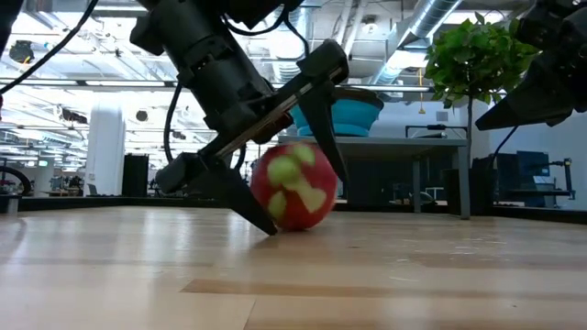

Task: Pick & Place Fruit
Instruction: Put the dragonfruit into the strainer bowl

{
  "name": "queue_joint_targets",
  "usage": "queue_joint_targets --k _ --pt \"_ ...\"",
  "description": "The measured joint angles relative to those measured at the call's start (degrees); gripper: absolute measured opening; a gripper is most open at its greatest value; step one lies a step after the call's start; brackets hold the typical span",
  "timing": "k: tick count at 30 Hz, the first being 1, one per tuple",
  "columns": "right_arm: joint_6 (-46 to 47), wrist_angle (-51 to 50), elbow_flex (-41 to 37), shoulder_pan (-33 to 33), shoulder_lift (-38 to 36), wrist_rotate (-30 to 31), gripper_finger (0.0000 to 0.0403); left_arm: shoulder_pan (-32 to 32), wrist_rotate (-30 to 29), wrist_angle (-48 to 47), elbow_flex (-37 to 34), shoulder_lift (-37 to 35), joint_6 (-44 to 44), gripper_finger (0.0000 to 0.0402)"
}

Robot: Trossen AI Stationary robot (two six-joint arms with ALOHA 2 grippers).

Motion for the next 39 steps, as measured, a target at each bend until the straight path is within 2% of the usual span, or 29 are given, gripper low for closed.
queue_joint_targets --k 7,12,26,39 --pt "0.00 -0.05 0.00 -1.30 -0.01 0.17 0.0000 0.02 0.87 0.49 -0.76 -0.11 0.00 0.0330" --pt "0.00 -0.21 0.00 -2.83 0.00 0.13 0.0000 -0.05 -2.91 0.55 -0.82 0.00 -0.11 0.0315" --pt "0.02 -0.20 0.00 -3.42 -0.01 -0.22 0.0000 -0.01 -4.45 1.38 -1.00 0.26 -0.02 0.0261" --pt "0.02 -0.19 0.00 -3.40 -0.01 -0.24 0.0000 0.03 -4.50 2.41 -1.00 0.33 0.00 0.0180"
